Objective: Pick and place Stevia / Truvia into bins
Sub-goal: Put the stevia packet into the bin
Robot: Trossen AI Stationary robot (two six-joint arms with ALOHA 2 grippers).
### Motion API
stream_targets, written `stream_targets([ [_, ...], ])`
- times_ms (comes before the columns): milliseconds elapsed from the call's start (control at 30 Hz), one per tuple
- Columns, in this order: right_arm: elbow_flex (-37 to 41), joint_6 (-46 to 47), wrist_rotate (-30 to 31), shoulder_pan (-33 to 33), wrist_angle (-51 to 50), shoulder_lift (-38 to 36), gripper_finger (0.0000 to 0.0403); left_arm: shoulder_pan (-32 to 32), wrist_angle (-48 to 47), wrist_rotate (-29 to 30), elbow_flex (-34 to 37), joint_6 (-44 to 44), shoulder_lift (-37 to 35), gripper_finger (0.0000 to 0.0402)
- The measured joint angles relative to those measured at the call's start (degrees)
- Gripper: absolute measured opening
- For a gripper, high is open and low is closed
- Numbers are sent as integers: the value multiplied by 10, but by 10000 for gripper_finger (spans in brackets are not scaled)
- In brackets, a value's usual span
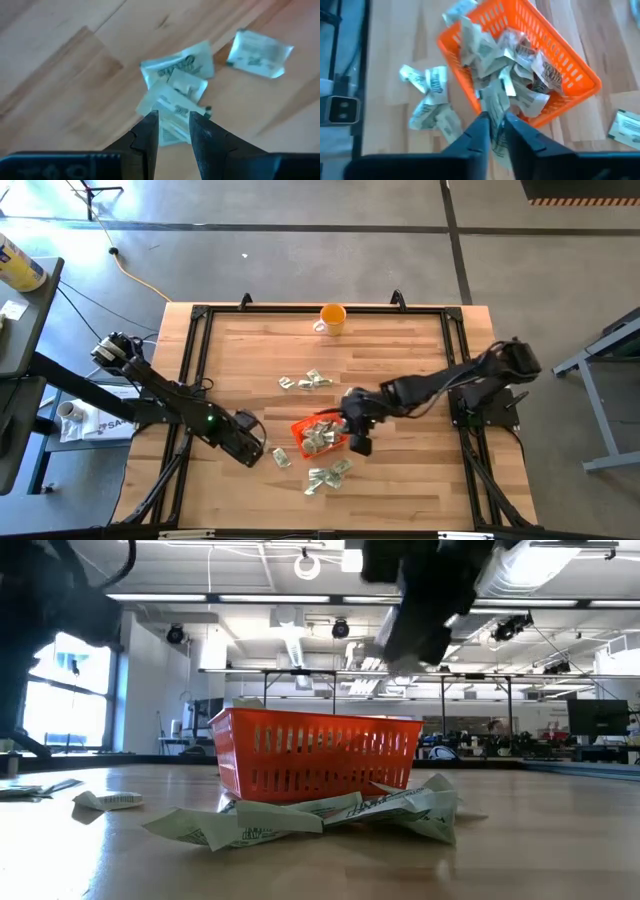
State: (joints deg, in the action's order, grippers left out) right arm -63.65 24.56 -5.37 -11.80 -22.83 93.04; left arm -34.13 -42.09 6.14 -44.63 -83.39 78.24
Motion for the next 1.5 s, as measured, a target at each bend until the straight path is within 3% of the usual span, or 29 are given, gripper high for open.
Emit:
stream_targets([
  [233, -52, 9, -42, 36, -16, 55, 172, 0, 23, -51, 24, -77, 0, 145],
  [367, -56, 7, -20, 37, -24, 57, 240, 0, 22, -38, 24, -105, 0, 145],
  [500, -57, 9, -11, 37, -22, 55, 277, 0, 17, -17, 24, -110, 18, 145],
  [933, -57, 14, 14, 37, -22, 55, 280, -1, 27, -14, 22, -89, 90, 133],
  [1200, -57, 15, 36, 37, -23, 55, 279, 4, 27, 18, 22, -68, 92, 23],
  [1500, -57, 16, 36, 37, -45, 55, 279, 5, -8, 24, -3, -68, 49, 35],
])
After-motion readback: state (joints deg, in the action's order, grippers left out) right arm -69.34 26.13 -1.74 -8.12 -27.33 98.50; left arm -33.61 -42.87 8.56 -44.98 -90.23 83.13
